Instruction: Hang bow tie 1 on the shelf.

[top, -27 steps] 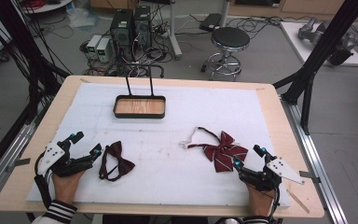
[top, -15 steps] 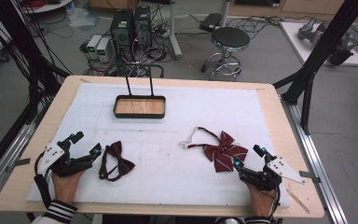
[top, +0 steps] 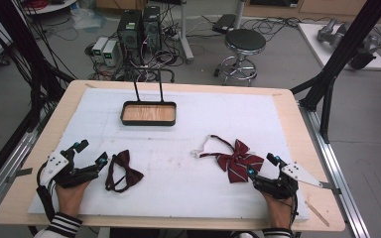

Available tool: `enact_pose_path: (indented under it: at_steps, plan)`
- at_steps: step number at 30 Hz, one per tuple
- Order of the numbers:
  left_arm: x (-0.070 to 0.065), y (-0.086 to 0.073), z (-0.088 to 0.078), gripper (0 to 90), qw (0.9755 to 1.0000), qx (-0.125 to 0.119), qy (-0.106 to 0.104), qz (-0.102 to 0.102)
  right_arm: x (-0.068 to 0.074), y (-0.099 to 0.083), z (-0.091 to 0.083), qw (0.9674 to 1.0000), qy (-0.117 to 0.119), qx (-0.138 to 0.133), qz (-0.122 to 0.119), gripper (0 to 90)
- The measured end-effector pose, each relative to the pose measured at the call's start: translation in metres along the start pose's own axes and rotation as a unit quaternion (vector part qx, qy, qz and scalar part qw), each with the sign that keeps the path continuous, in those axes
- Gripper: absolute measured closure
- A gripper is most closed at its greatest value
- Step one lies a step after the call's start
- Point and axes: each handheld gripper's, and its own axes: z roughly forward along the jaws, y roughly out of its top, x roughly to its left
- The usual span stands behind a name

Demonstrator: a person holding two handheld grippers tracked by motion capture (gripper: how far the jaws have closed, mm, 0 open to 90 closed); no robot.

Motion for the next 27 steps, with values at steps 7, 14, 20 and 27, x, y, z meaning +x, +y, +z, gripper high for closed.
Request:
enact_pose_path:
  at_steps: [7,14,20,27]
  plan:
    - [-0.001,0.0,0.0,15.2,1.0,-0.002,0.004,0.0,0.004,0.018,0.012,0.9961,0.019,0.074,-0.044,10.4]
    - [-0.001,0.0,0.0,15.2,1.0,-0.002,0.005,0.0,0.008,0.041,0.023,0.9909,0.026,0.109,-0.074,10.4]
    - [-0.001,0.0,0.0,15.2,1.0,-0.001,0.005,0.0,0.009,0.059,0.035,0.9849,0.037,0.143,-0.09,10.4]
    - [-0.001,0.0,0.0,15.2,1.0,-0.002,0.007,0.0,0.006,0.068,0.049,0.9733,0.052,0.199,-0.102,10.5]
